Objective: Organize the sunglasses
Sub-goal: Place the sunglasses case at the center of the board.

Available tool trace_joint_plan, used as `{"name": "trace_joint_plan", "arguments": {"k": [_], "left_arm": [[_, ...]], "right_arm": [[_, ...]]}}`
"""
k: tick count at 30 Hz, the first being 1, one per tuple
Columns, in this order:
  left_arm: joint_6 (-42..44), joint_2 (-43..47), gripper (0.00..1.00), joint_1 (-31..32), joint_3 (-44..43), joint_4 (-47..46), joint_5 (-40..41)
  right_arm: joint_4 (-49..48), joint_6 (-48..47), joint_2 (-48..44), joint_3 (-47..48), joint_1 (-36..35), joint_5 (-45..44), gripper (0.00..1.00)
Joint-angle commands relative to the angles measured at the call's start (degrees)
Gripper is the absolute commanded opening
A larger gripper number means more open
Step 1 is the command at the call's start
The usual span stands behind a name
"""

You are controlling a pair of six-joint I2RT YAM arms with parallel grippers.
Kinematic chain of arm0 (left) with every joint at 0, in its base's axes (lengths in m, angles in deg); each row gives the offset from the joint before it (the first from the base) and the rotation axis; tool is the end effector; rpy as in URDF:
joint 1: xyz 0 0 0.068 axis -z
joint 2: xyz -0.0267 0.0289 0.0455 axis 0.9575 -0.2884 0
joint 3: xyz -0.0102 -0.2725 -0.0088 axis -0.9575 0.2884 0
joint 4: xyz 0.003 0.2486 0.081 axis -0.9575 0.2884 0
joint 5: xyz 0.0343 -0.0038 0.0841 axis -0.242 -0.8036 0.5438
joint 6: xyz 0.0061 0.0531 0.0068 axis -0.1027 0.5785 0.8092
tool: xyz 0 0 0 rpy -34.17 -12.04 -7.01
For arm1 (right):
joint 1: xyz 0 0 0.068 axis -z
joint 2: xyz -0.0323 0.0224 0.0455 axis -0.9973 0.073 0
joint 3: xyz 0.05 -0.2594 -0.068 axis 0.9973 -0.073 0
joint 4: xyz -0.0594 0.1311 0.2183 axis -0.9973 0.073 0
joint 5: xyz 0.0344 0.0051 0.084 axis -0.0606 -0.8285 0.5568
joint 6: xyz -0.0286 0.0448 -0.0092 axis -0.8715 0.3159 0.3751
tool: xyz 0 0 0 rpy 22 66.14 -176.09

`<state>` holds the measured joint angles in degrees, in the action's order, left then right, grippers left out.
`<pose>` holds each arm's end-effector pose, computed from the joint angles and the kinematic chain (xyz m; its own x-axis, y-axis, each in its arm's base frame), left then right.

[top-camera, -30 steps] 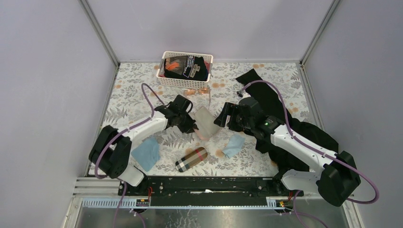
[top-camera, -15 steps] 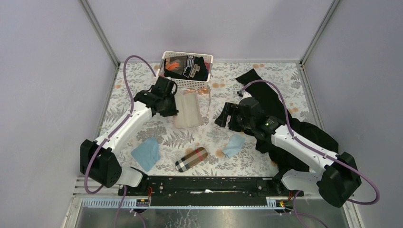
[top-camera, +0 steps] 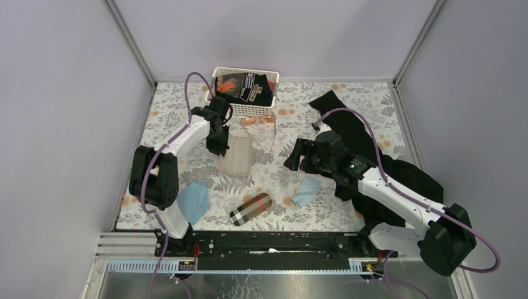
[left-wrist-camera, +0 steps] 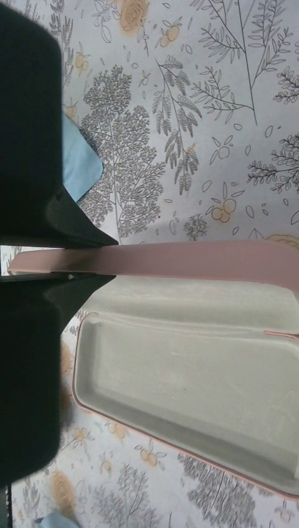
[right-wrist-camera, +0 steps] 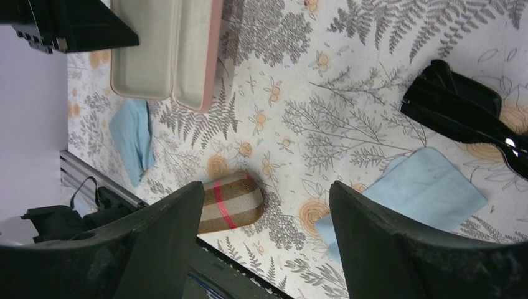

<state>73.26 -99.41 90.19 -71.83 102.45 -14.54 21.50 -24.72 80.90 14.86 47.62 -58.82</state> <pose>0.3214 -0.0974 0.2317 -0.9580 0.0167 -0.2862 0.0364 0.9973 -0.0637 0.2002 0.1609 0.2707 -0.7322 0.2011 -0.6507 -0.2768 0.7851 0.5541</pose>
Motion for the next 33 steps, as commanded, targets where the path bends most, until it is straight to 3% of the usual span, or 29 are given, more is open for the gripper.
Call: {"name": "trace_joint_plan", "arguments": {"k": [1,14,33], "left_arm": [[1.69,-2.85,0.0,-0.74,-2.75,-1.1,2.68],[1.0,-8.6,0.0,-1.81,-5.65,1.16,14.87],[1.31,-16.81,0.0,-9.96,-15.56,1.09,17.78]], "right_arm": [[0.61,-0.52,-2.07,-2.24,-0.24,1.09,0.81],[2.29,-2.56,-1.79,-1.58,-0.04,-2.81,0.82],[8.5,-3.88,-4.34,-3.1,-0.25,-8.26,0.8]]}}
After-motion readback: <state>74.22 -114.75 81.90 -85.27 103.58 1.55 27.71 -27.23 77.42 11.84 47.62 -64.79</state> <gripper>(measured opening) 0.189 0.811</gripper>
